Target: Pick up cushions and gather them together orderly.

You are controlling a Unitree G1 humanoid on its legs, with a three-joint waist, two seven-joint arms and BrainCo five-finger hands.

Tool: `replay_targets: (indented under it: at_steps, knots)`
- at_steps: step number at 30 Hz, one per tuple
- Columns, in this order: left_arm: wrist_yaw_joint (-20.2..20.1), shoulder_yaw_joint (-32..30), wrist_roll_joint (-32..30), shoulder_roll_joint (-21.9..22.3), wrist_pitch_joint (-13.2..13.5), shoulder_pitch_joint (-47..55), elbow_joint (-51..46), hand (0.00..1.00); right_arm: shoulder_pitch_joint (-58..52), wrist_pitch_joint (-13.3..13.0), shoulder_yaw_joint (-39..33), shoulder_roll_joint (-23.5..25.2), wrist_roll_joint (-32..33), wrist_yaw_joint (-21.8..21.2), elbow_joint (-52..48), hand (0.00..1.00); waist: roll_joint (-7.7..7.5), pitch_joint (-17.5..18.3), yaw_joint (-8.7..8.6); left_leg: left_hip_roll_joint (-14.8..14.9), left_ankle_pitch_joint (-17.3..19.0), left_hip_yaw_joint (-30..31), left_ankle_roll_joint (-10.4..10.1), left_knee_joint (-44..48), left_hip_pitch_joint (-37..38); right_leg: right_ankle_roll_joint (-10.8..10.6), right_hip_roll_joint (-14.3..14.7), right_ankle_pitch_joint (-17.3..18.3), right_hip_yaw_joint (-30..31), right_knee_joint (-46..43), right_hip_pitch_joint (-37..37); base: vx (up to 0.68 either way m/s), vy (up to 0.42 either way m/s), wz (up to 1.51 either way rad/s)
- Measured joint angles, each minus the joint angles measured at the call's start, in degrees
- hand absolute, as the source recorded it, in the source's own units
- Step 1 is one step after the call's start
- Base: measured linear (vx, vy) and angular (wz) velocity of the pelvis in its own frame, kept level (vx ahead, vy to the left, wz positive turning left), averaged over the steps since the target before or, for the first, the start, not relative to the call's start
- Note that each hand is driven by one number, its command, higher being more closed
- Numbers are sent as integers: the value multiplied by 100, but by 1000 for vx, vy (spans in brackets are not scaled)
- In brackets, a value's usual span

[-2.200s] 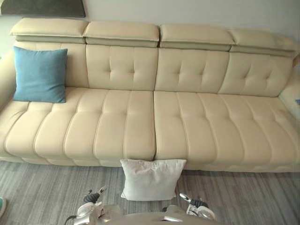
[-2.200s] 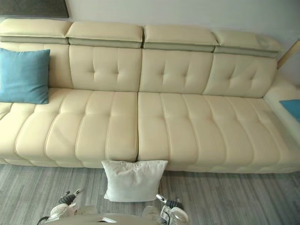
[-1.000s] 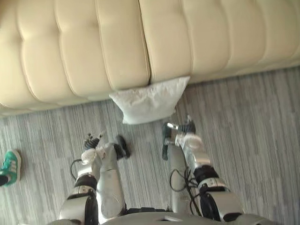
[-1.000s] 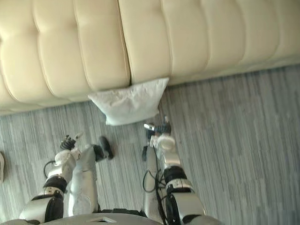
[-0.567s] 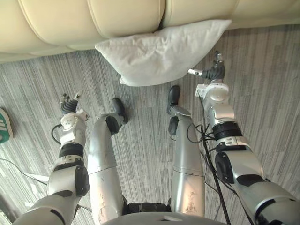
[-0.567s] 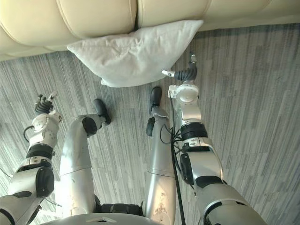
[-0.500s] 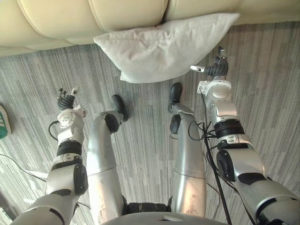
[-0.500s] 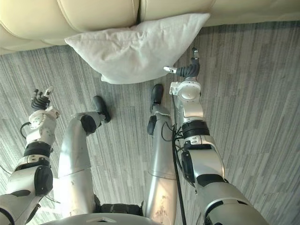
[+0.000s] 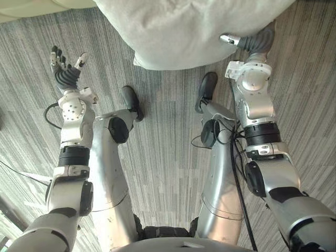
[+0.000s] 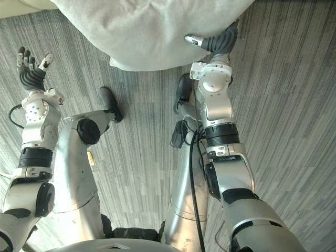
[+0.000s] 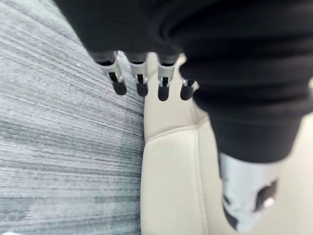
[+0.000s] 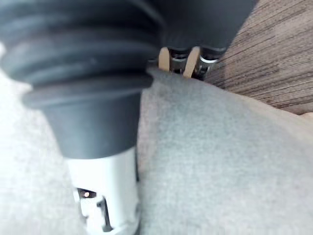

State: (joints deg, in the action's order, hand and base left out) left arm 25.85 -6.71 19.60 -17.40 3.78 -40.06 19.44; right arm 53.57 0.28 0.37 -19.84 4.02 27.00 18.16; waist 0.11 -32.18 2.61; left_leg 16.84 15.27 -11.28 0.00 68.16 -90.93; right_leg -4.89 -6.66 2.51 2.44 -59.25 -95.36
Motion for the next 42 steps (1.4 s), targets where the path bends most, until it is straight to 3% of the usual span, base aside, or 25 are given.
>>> replay_targets:
  at_steps: [9, 10, 11, 12, 26, 32, 42]
  knots:
    - [30, 1078, -883, 437, 4, -364, -531, 0, -121, -7, 192, 513, 3, 201, -833, 0, 0, 0, -96, 77, -3, 68, -53, 11, -104, 25, 83, 5, -44, -20, -119, -55, 3, -4]
    - [49, 1146, -921, 459, 0, -410, -531, 0, -116, -8, 198, 546, 3, 205, -866, 100, 0, 0, -105, 82, 0, 73, -59, 10, -110, 25, 91, 5, -45, -13, -124, -48, 0, -6]
    - [96, 1200, -992, 480, -9, -452, -531, 0, -114, -14, 215, 577, 3, 219, -887, 100, 0, 0, -118, 85, 3, 80, -63, 9, -117, 24, 96, 4, -49, -10, -127, -37, 1, -5]
    - [161, 1281, -1092, 544, -20, -522, -532, 100, -117, -14, 289, 590, 3, 238, -945, 100, 0, 0, -131, 88, 7, 97, -70, 10, -137, 23, 102, 4, -63, -3, -137, -35, 1, -6]
    - [795, 1571, -1429, 693, -255, -870, -542, 100, -110, -203, 397, 894, 154, 429, -1277, 100, -1, 1, -231, 112, -15, 270, -151, 58, -362, 79, 164, -2, -181, 33, -252, -51, -7, -2]
    - [900, 1566, -1429, 480, -278, -893, -541, 100, -110, -392, 380, 894, 525, 434, -1277, 100, -1, 0, -277, 117, -55, 324, -177, 65, -405, 72, 186, -26, -224, 38, -252, -52, -15, -2]
    - [917, 1574, -1421, 537, -337, -860, -547, 100, -206, -502, 379, 1051, 814, 329, -1276, 100, -6, 5, -318, 94, -147, 349, -182, -13, -255, 112, 155, -36, -266, 52, -104, -58, -22, 3]
